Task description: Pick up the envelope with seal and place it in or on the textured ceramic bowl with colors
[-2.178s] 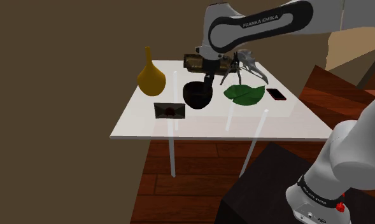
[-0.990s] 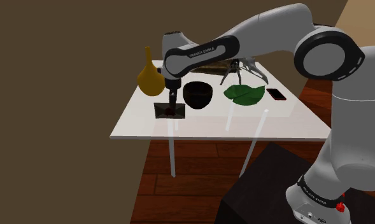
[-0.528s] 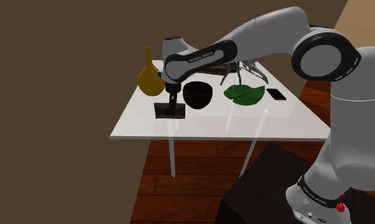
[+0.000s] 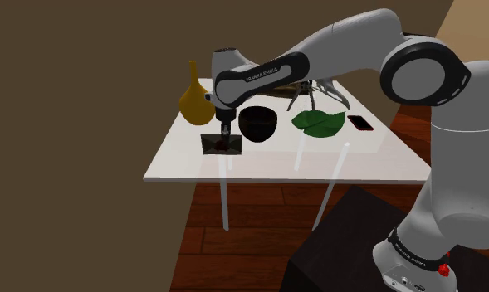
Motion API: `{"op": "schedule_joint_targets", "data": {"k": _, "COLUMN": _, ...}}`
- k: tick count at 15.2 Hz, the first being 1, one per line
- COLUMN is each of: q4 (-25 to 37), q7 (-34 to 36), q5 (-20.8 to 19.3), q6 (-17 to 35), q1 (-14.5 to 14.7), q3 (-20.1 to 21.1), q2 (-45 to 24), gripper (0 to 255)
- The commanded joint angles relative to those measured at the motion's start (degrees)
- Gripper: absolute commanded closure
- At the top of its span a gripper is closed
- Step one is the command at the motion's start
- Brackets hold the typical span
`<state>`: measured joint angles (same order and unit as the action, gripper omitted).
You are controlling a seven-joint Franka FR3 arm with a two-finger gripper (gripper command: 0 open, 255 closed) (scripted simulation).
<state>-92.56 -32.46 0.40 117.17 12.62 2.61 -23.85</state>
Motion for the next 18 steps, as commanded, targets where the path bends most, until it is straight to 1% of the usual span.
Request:
{"op": "schedule_joint_targets", "data": {"k": 1, "q4": 0.0, "q7": 0.0, "q5": 0.0, "q6": 0.0, "q1": 0.0, "q3": 0.0, "q2": 0.0, "gripper": 255}}
{"op": "schedule_joint_targets", "data": {"k": 5, "q4": 0.0, "q7": 0.0, "q5": 0.0, "q6": 0.01, "q1": 0.0, "q3": 0.0, "q2": -0.01, "gripper": 255}}
{"op": "schedule_joint_targets", "data": {"k": 18, "q4": 6.68, "q7": 0.12, "q5": 0.06, "q6": -8.98, "q1": -0.01, "q3": 0.05, "q2": 2.3, "gripper": 255}}
